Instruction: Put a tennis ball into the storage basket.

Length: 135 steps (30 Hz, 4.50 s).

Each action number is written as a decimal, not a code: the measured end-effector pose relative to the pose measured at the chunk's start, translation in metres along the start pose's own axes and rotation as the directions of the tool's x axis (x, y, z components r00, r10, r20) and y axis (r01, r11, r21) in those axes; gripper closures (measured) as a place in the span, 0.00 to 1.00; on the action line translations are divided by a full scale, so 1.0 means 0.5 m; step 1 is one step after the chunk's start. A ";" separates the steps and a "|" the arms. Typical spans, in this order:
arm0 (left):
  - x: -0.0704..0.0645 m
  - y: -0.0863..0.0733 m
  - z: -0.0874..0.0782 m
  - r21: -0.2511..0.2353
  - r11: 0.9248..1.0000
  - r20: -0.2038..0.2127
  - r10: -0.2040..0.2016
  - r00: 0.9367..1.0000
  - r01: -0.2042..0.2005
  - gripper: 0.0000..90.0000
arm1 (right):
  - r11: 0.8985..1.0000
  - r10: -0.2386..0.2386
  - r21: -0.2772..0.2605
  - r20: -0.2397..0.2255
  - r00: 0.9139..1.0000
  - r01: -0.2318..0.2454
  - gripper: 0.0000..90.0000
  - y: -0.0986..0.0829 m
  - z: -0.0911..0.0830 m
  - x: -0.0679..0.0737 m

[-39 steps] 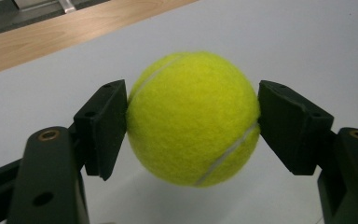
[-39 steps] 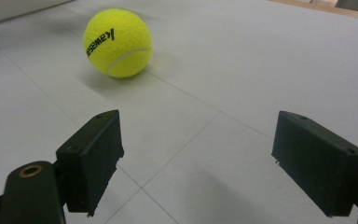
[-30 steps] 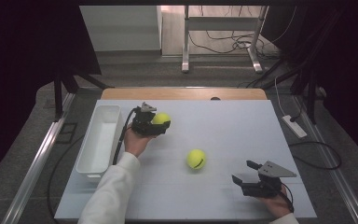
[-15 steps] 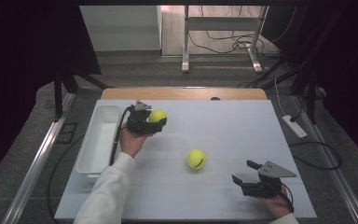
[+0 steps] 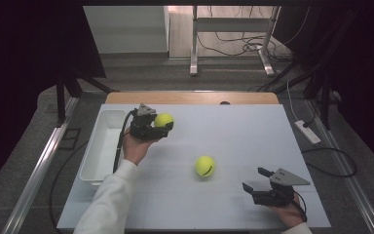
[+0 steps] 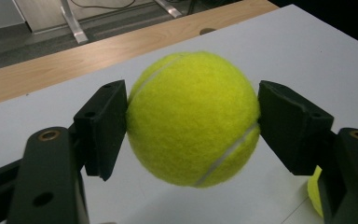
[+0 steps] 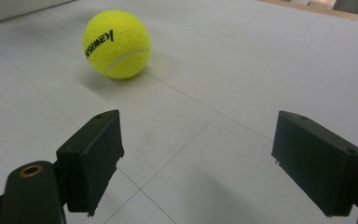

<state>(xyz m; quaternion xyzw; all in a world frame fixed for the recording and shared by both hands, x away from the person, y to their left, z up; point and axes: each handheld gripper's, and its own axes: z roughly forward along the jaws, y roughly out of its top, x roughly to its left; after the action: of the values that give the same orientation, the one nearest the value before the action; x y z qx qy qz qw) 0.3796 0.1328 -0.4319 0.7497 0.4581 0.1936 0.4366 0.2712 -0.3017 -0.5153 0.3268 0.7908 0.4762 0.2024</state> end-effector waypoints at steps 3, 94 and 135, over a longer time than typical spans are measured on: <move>0.001 0.000 -0.004 -0.001 1.000 -0.001 0.003 1.000 -0.003 0.31 | 1.000 0.002 -0.002 -0.002 1.000 -0.002 0.17 0.000 0.000 0.000; 0.072 0.001 -0.156 -0.077 0.997 -0.095 -0.030 0.995 0.023 0.31 | 1.000 -0.003 0.005 0.012 1.000 0.003 0.17 0.000 0.001 0.000; 0.163 -0.023 -0.213 -0.066 0.994 -0.216 -0.100 0.971 0.088 0.31 | 1.000 0.000 0.002 0.014 1.000 0.000 0.17 0.000 0.001 -0.001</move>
<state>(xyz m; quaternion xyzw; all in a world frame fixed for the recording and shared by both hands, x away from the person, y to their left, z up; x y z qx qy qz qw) 0.3414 0.2556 -0.3926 0.6887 0.5328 0.2668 0.4131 0.2717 -0.3018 -0.5155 0.3303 0.7900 0.4730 0.2076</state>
